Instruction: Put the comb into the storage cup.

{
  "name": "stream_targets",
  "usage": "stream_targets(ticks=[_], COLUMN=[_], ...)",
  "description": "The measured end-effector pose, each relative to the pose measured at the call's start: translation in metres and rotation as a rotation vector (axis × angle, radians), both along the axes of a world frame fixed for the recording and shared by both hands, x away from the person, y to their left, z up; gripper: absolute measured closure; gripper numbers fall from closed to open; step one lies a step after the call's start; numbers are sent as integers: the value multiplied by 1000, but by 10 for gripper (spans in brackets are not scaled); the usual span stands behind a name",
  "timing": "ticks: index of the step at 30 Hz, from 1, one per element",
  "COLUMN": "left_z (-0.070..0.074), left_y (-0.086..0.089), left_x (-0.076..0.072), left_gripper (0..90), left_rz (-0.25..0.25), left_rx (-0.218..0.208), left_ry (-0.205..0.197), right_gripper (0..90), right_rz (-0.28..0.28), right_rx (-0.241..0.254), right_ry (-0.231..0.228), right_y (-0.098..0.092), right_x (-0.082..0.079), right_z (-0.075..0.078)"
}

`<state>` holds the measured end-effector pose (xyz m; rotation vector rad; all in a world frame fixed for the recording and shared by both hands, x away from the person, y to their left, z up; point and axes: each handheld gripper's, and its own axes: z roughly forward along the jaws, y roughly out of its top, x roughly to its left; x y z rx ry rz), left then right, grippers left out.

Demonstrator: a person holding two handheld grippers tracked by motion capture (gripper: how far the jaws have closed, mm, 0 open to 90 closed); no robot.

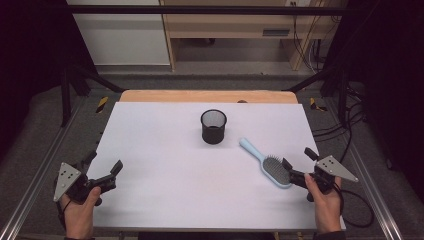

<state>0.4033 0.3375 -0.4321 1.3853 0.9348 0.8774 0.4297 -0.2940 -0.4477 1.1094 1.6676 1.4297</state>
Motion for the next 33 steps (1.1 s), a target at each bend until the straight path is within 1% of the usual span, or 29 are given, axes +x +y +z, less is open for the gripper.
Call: stream_targets(ticks=[5, 10, 14, 22, 26, 27, 28, 29, 32, 33], left_z=[-1, -1, -1, -3, -2, -2, -3, -3, -3, -2], left_y=[-1, -2, -2, -1, -2, -3, -3, -4, -5, -5], left_x=[1, -1, -2, 0, -1, -1, -1, -1, 0, 0], left_gripper=[36, 36, 37, 38, 40, 40, 40, 40, 42, 42], left_rz=[2, -2, -1, -1, 3, 3, 2, 2, 2, 1], left_rx=[-3, 1, -9, -9, -2, 1, 7, 10, 11, 12], left_ry=[7, 12, 9, 23, 22, 22, 25, 27, 29, 28], right_gripper=[72, 67, 57, 46, 40, 40, 39, 39, 54, 54], right_rz=[0, -3, -20, -38, -45, -51, -48, -48, -52, -52], right_rx=[1, -11, -15, -18, -20, -16, -12, -12, -30, -30], right_ry=[0, -6, 6, 28, 33, 35, 37, 37, 66, 66], right_y=[0, 2, 3, 6, 12, 14, 20, 20, 32, 32], right_x=[1, -1, -3, -1, -2, -3, -3, -3, 3, 3], right_z=[-1, 2, 3, 3, 7, 9, 13, 13, 25, 25])
